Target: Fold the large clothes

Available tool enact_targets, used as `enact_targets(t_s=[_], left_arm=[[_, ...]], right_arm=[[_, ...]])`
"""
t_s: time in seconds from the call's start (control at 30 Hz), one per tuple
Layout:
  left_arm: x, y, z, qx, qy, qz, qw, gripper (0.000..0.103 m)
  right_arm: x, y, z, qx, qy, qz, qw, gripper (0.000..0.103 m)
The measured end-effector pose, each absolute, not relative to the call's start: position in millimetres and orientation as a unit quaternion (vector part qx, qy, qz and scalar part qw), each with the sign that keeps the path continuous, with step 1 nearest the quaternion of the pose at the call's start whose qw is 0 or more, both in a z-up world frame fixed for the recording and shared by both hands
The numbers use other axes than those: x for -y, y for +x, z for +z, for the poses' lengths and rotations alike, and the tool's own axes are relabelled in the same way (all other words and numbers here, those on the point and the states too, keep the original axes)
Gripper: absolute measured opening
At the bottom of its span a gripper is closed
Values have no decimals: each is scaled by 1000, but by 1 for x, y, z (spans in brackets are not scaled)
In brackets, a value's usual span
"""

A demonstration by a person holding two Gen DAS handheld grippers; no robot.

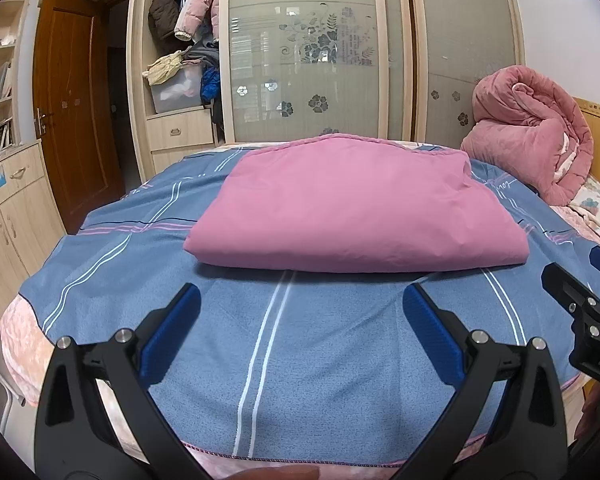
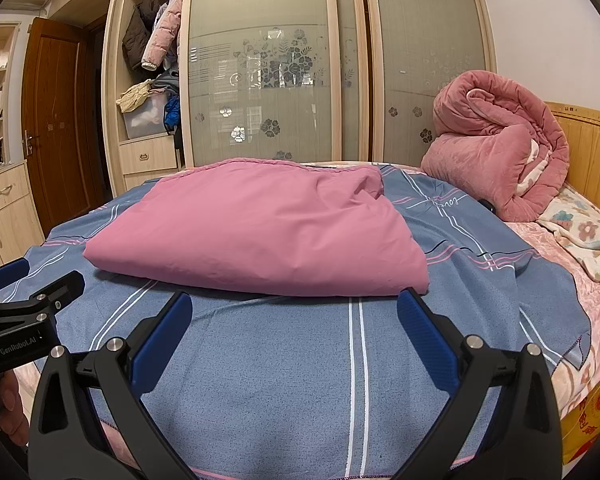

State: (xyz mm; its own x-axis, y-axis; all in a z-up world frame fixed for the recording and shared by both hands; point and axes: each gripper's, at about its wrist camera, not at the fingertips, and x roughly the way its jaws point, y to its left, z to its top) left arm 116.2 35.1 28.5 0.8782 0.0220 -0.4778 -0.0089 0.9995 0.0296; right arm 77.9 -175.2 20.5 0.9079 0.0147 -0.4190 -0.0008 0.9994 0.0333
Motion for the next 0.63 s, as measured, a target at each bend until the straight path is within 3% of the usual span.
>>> enact_targets(t_s=[0.63], left_arm=[[-39, 119, 27, -253, 9, 0, 968, 101]], right_arm=[[175, 78, 20, -215, 17, 4, 976, 102]])
